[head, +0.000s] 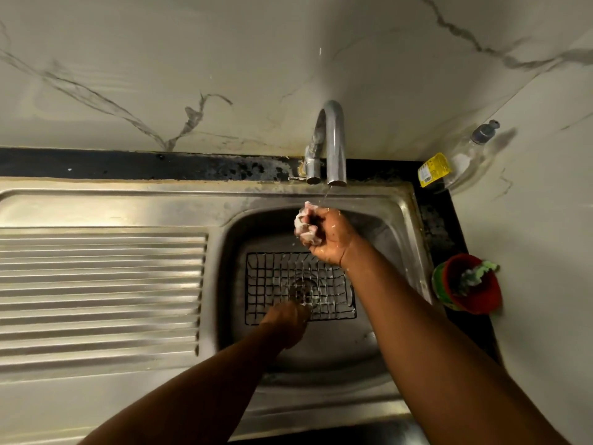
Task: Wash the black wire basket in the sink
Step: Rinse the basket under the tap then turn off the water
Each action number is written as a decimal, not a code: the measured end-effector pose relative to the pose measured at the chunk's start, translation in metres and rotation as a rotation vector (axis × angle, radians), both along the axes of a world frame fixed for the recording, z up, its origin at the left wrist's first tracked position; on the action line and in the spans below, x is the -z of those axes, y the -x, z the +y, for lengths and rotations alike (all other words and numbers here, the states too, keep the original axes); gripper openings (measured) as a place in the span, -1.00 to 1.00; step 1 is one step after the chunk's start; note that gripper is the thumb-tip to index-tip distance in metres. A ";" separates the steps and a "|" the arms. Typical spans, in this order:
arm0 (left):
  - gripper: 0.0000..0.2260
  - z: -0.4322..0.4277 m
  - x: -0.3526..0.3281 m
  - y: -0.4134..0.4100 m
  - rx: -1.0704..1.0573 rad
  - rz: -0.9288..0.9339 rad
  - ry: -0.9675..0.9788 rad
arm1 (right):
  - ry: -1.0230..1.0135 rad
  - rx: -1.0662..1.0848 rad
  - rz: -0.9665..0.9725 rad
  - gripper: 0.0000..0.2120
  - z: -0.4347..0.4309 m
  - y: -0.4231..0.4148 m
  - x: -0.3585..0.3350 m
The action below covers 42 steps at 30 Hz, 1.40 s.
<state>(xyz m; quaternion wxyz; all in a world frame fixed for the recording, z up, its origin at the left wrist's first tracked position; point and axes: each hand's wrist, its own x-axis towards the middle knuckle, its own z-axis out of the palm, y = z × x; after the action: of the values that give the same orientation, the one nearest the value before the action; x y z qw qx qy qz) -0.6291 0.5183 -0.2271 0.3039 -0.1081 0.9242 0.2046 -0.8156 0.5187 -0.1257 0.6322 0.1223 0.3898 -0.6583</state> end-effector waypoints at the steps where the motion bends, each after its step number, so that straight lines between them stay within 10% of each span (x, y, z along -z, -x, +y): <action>1: -0.67 0.001 -0.001 -0.003 -0.015 0.054 0.018 | 0.015 0.019 -0.020 -0.67 0.001 0.001 -0.004; 6: -0.77 -0.005 -0.033 0.015 -0.179 0.203 -0.071 | -0.186 -0.014 0.201 -0.71 0.001 0.006 -0.008; 11: -0.82 -0.056 -0.079 0.057 -0.430 0.195 -0.375 | -0.545 -0.078 0.856 -0.68 0.000 -0.007 -0.014; 21: -0.76 -0.093 -0.167 0.049 -0.909 0.283 -0.983 | -0.580 -0.440 2.058 -0.91 0.001 -0.023 -0.047; 24: -0.71 -0.095 -0.179 0.037 -0.946 0.360 -1.052 | -0.446 -0.464 2.156 -0.78 0.004 -0.025 -0.041; 32: -0.81 -0.099 -0.172 0.036 -0.848 0.378 -0.856 | -0.988 -0.658 1.938 -0.22 0.009 -0.057 -0.041; 37: -0.78 -0.100 -0.161 0.040 -0.891 0.393 -0.804 | -0.752 -0.848 2.092 0.01 0.016 -0.081 -0.031; 42: -0.79 -0.099 -0.144 0.044 -1.003 0.401 -0.852 | -0.695 -0.713 2.075 -0.23 0.020 -0.051 -0.029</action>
<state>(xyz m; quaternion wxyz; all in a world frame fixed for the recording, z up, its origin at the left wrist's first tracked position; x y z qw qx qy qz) -0.6734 0.4190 -0.0836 0.0118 -0.3537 0.6398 0.6822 -0.7642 0.5391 -0.0962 0.0892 -0.4280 0.8956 -0.0828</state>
